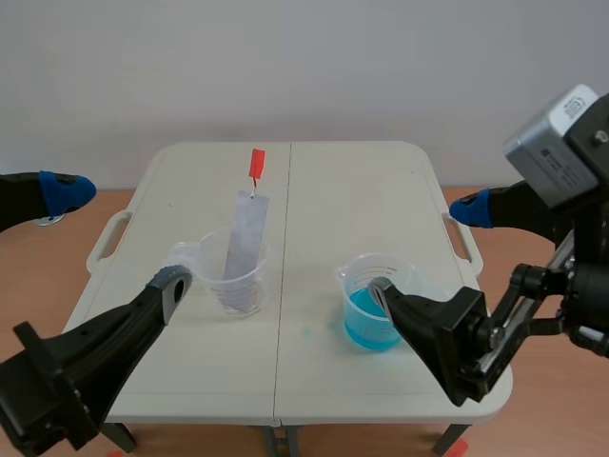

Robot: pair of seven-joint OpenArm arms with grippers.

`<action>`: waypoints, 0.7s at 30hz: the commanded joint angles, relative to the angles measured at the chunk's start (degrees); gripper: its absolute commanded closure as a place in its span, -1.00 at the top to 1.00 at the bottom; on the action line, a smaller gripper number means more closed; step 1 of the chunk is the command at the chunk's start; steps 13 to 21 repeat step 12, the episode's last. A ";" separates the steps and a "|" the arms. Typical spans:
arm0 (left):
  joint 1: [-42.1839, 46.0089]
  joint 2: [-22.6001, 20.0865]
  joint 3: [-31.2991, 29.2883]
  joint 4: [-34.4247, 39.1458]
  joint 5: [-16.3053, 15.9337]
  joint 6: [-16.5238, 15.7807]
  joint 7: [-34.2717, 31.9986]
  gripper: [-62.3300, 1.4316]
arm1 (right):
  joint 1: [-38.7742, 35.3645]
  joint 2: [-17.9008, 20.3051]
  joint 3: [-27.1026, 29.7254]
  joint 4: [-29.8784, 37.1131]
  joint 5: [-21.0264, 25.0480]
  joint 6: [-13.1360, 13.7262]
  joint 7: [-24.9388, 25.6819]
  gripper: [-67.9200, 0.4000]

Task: Hold the metal plate by the orange handle, dip it into the blue solution, take it out and point at it, then put the plate back in the beaker on the left.
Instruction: 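Return to the home posture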

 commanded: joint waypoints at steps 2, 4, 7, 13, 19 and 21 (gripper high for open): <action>0.44 0.59 -0.04 1.36 -0.37 0.26 -0.79 1.00 | 0.55 0.11 -0.04 1.05 0.61 0.00 0.81 0.95; 0.44 0.59 -0.04 1.36 -0.37 0.26 -0.79 1.00 | 0.55 0.11 -0.04 1.05 0.59 0.00 0.81 0.95; 0.44 0.59 -0.04 1.36 -0.37 0.26 -0.79 1.00 | 0.55 0.11 -0.04 1.05 0.59 0.00 0.81 0.95; 0.44 0.59 -0.04 1.36 -0.37 0.26 -0.79 1.00 | 0.55 0.11 -0.04 1.05 0.59 0.00 0.59 0.95; 0.44 0.59 -0.04 1.36 -0.37 0.26 -0.79 1.00 | 0.55 0.11 -0.04 1.05 0.59 0.00 0.59 0.95; 0.44 0.59 -0.04 1.36 -0.37 0.26 -0.79 1.00 | 0.55 0.11 -0.04 1.05 0.59 0.00 0.59 0.95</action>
